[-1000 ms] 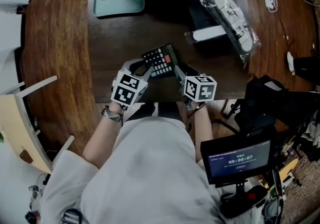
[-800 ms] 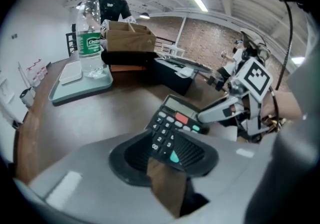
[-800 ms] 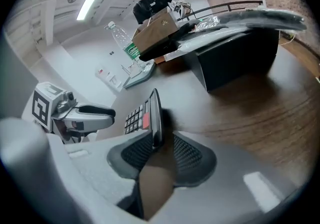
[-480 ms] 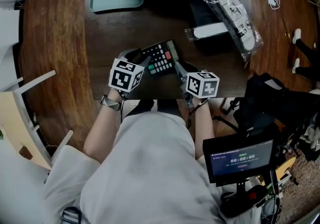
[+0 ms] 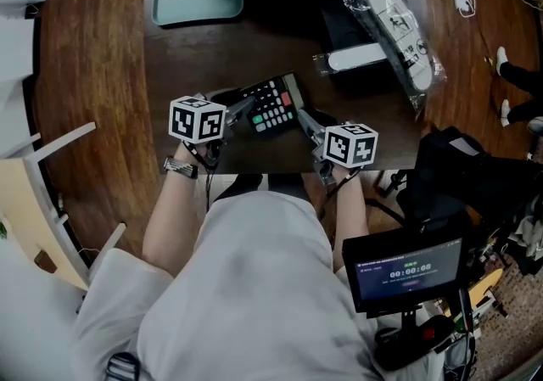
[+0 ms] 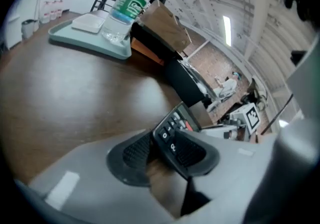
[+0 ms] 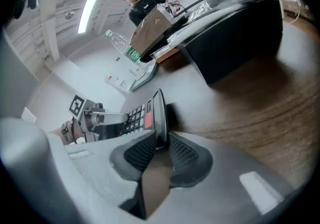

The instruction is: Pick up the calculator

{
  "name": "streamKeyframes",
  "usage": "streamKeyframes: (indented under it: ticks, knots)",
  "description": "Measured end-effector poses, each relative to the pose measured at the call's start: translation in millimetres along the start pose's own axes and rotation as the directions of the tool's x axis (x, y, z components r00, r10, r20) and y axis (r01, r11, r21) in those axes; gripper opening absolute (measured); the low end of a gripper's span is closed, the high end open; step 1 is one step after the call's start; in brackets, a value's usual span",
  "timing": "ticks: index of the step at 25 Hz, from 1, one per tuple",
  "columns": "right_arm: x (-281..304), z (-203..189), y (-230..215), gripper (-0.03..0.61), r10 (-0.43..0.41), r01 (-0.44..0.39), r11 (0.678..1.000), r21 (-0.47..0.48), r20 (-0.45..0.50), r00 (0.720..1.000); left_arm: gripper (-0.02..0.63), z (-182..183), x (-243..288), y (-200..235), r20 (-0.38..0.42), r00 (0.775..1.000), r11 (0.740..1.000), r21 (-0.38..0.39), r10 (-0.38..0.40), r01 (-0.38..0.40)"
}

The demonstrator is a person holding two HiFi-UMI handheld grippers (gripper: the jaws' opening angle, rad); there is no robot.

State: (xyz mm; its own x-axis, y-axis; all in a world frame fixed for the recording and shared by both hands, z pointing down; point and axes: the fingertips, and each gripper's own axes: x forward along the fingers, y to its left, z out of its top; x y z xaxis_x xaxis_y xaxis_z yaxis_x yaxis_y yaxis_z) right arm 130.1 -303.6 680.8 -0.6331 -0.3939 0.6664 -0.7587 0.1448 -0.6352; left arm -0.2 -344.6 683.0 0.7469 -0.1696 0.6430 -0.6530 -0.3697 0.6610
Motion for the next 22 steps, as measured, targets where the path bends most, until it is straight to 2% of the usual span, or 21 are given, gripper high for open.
streamKeyframes:
  ticks: [4, 8, 12, 18, 22]
  knots:
    - [1.2, 1.2, 2.2, 0.081, 0.000, -0.002, 0.998, -0.058, -0.022, 1.000, 0.158, 0.4, 1.3, 1.4, 0.002, 0.999, 0.999, -0.032, -0.034, 0.034]
    - [-2.4, 6.3, 4.1, 0.073, -0.018, 0.018, 0.998, -0.057, -0.006, 1.000, 0.155, -1.7, 0.3, 0.4, -0.009, 0.999, 0.999, -0.035, -0.032, 0.032]
    - [-7.1, 25.6, 12.2, 0.072, -0.033, 0.036, 0.994, -0.099, 0.031, 0.999, 0.155, 12.8, -8.0, -2.7, 0.044, 0.999, 0.999, -0.033, -0.029, 0.031]
    - [-24.7, 52.3, 32.2, 0.072, -0.045, 0.063, 0.982, -0.178, 0.105, 0.994, 0.156, 38.3, -28.1, -18.5, 0.126, 0.992, 0.999, 0.031, -0.025, 0.021]
    - [-46.3, 72.2, 55.1, 0.072, -0.034, 0.079, 0.966, -0.248, 0.179, 0.983, 0.156, 58.2, -51.0, -40.1, 0.203, 0.978, 0.995, 0.096, -0.046, 0.027]
